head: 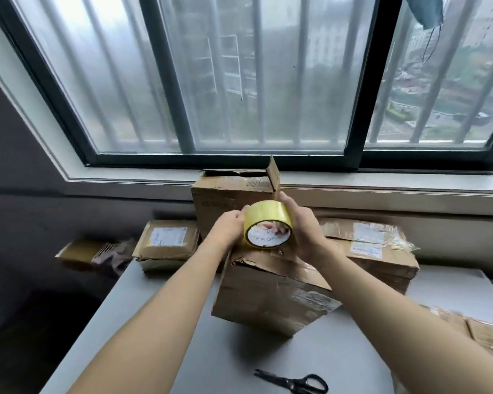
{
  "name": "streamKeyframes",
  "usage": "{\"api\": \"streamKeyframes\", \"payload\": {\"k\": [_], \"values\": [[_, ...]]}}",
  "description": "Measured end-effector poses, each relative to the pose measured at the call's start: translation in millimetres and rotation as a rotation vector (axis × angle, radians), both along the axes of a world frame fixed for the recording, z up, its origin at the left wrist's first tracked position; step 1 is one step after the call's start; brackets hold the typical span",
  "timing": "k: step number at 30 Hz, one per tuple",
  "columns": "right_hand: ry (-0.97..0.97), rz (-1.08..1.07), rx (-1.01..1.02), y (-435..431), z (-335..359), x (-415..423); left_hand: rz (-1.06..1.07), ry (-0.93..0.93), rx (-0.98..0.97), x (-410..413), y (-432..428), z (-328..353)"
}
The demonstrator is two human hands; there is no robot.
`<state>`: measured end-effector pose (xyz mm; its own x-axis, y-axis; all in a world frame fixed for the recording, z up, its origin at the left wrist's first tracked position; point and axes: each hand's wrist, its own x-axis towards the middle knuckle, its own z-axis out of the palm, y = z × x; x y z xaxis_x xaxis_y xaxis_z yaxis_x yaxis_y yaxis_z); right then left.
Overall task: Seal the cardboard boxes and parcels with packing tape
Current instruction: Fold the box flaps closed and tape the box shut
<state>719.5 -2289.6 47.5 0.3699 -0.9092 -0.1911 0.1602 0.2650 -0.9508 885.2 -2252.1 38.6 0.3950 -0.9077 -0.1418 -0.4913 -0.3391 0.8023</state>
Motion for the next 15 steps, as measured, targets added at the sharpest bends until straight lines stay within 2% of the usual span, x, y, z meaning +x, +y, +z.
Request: {"api": "streamKeyframes", "payload": {"k": [3, 6, 10, 12, 15], "values": [[0.023, -0.043, -0.022, 7.8, 0.3, 14.7, -0.017, -0.151, 0.022, 13.8, -0.8, -7.1], [0.111, -0.049, -0.218, 11.9, 6.3, 31.5, -0.038, -0.274, 0.092, 27.4, -5.1, -12.2], [0.520, 0.022, -0.546, 8.9, 18.4, 27.4, -0.040, -0.336, 0.052, 31.0, 7.1, -32.8], [0.691, 0.055, -0.569, 4.4, 19.2, 14.2, -0.002, -0.328, 0.002, 29.0, 15.9, -47.3], [0.872, 0.089, -0.627, -4.5, 22.7, -0.2, -0.042, -0.436, -0.012, 23.5, 8.6, -53.5]]}}
